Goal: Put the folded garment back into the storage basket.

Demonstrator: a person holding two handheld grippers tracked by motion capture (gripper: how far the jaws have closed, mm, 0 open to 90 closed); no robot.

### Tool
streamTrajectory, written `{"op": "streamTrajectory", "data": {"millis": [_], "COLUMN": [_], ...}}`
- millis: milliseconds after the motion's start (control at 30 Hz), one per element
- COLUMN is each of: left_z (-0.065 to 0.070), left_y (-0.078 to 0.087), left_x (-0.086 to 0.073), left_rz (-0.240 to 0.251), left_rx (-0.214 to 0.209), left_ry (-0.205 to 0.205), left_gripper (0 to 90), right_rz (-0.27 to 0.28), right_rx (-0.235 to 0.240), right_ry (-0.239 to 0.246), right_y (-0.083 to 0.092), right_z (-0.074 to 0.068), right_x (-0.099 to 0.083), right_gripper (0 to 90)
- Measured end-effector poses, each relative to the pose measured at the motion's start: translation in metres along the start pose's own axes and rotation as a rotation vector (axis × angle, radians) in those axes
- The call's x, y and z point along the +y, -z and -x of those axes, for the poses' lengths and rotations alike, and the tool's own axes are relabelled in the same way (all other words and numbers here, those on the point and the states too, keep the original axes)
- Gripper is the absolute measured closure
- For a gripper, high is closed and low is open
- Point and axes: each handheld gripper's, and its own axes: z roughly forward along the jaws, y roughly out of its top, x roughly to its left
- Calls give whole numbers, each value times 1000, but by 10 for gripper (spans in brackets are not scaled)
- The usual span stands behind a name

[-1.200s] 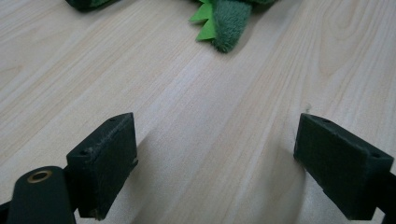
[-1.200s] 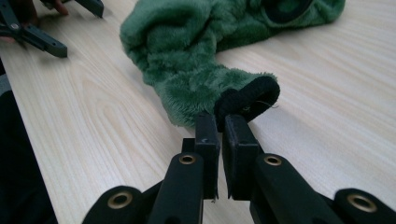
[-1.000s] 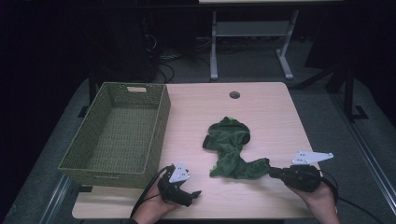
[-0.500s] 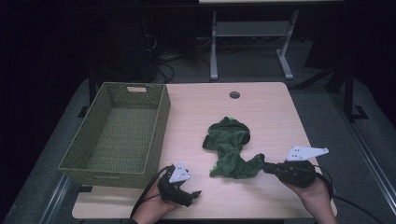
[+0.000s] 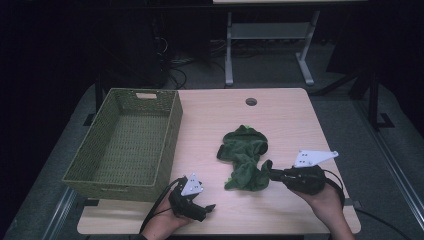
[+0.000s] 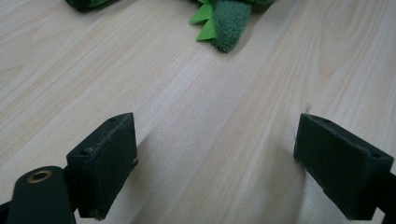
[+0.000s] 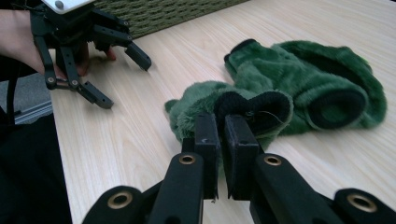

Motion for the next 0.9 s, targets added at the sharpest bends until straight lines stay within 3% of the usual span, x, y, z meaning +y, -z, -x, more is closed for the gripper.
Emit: {"op": "streamTrajectory", "data": {"millis": [433,800,900], "left_z": [0,-1,-1], "left_y": [0,0,0], "left_x": [0,0,0], "left_rz": [1,-1,-1], "left_rx": [2,1,2], "left_ry": [-5,-8,-8], "left_gripper": [126,126,127], "right_rz": [-32,-49,-39], "right_rx": [50,81,79], "right_ry": [45,47,46], "right_y": [-36,-64,-66], "right_z": [-4,-5,-6], "right_x": [25,36,38], "right_gripper": [847,832,791]}}
